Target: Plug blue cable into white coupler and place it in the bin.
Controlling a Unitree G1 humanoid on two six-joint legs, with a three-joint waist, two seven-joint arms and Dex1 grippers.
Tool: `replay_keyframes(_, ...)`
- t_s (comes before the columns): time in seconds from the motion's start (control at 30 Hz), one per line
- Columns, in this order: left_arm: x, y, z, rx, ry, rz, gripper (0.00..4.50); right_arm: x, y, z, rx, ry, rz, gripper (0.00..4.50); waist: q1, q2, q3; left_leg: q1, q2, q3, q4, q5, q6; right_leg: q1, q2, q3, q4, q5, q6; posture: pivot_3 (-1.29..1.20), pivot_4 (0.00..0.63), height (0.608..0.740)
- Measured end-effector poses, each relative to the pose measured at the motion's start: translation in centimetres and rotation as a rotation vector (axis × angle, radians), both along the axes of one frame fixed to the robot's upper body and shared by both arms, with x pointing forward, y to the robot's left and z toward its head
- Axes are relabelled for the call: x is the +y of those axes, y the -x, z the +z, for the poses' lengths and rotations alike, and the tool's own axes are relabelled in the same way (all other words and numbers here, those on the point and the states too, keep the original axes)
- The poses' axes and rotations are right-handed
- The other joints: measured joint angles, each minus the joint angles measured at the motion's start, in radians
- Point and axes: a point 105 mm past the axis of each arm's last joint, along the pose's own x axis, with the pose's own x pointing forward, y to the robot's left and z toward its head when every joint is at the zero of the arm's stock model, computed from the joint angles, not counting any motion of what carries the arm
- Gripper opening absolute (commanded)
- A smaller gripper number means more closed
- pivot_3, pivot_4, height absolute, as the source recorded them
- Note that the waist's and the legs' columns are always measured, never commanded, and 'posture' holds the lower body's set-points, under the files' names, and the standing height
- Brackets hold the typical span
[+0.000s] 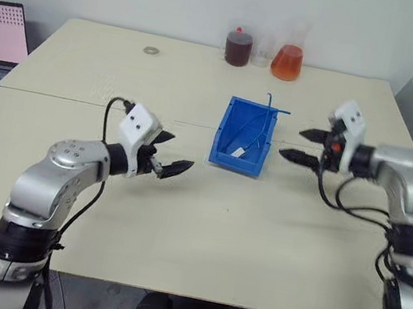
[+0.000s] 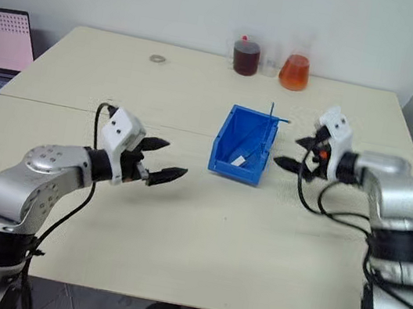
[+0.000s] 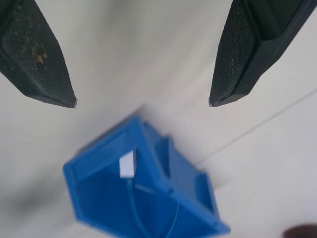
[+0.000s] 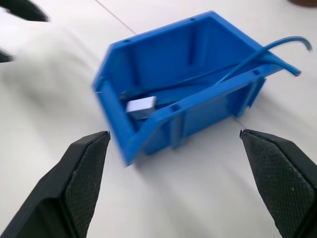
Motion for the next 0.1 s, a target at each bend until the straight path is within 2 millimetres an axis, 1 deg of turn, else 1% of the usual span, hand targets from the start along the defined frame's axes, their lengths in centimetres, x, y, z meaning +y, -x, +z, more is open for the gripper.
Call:
replay_keyframes(0.07, 1.6, 0.1, -0.1, -0.009, -0.026, 0.042, 4.50, -0.5, 1.7, -0.4, -0.027, -0.025, -0.017, 4.47, -0.001, 0.000, 0.000, 0.003, 0.000, 0.000, 0.001, 0.000, 0.000, 0.003, 0.000, 0.000, 0.001, 0.001, 0.001, 0.00, 0.150, 0.740)
replay_keyframes(0.1, 2.2, 0.0, 0.1, -0.023, -0.031, 0.060, 4.50, -0.9, 2.1, -0.6, -0.033, -0.037, -0.050, 4.47, 0.000, 0.000, 0.000, 0.004, -0.001, 0.000, 0.001, 0.000, 0.000, 0.003, 0.001, 0.001, 0.001, 0.002, 0.001, 0.00, 0.150, 0.740)
